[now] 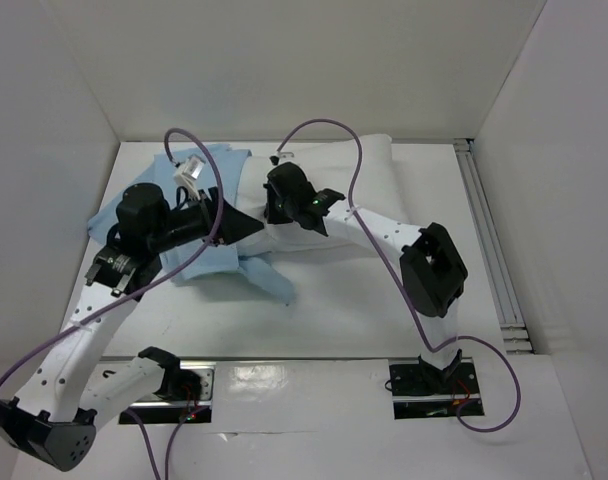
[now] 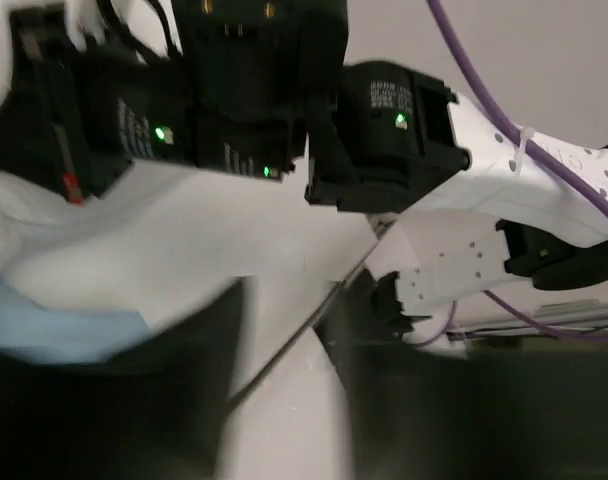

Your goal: Put the pillow into the pillowcase

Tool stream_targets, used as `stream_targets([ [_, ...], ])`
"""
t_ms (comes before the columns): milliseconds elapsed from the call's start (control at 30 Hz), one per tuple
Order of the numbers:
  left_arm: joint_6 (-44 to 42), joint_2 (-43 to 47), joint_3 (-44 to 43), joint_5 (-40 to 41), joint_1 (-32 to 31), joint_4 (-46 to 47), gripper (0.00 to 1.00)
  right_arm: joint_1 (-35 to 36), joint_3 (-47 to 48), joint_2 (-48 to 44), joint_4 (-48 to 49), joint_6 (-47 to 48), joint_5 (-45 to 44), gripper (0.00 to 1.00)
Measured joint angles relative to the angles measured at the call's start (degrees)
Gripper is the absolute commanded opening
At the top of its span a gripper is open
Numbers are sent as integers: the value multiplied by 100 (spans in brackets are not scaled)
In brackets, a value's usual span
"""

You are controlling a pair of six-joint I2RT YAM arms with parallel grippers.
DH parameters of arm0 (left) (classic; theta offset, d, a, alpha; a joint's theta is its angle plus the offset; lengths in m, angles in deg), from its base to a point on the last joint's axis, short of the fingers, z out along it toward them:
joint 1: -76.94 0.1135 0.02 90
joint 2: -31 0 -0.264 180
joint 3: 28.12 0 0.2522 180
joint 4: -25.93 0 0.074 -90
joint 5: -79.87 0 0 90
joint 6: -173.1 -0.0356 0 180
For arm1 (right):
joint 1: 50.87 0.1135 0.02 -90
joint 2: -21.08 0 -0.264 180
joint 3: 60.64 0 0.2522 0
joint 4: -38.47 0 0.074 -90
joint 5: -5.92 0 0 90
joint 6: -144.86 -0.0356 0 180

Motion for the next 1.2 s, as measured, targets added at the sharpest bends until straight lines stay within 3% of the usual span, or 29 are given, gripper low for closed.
stream_targets([
  [33, -44, -11, -173, 31, 55, -83, 9, 0, -48, -17, 24, -22, 26, 0],
  [67, -166, -55, -306, 76, 116, -162, 0, 0, -114, -48, 66, -48, 48, 0],
  [167, -415, -286, -577, 468, 291, -610, 0, 4, -273, -179, 140, -92, 92, 0],
  [200, -448, -393, -634, 673, 326, -780, 9, 9, -317, -232, 155, -96, 103, 0],
  [233, -474, -522, -673, 942, 334, -946, 35, 13, -348, -271, 166, -107, 111, 0],
  [300, -592, -809, -675, 1462, 321, -1252, 64, 15, -352, -308, 168, -111, 118, 0],
  [367, -638, -1019, -671, 2090, 151, -1600, 80, 20, -352, -313, 168, -116, 116, 0],
  [433, -634, -1141, -671, 2726, -175, -1919, 80, 28, -354, -313, 164, -127, 114, 0],
  [667, -468, -1475, -697, 4758, -1357, -2736, 72, 37, -356, -313, 153, -131, 111, 0],
  [933, 55, -2312, -669, 6186, -1853, -3139, 71, 37, -345, -313, 136, -125, 111, 0],
  [1067, 232, -2476, -649, 6548, -1864, -3143, 54, 37, -345, -313, 129, -122, 109, 0],
  [1100, 313, -2505, -651, 6638, -1864, -3150, 38, 37, -345, -313, 127, -122, 107, 0],
  [1200, 444, -2518, -651, 6819, -1864, -3185, 14, 37, -343, -313, 125, -122, 98, 0],
])
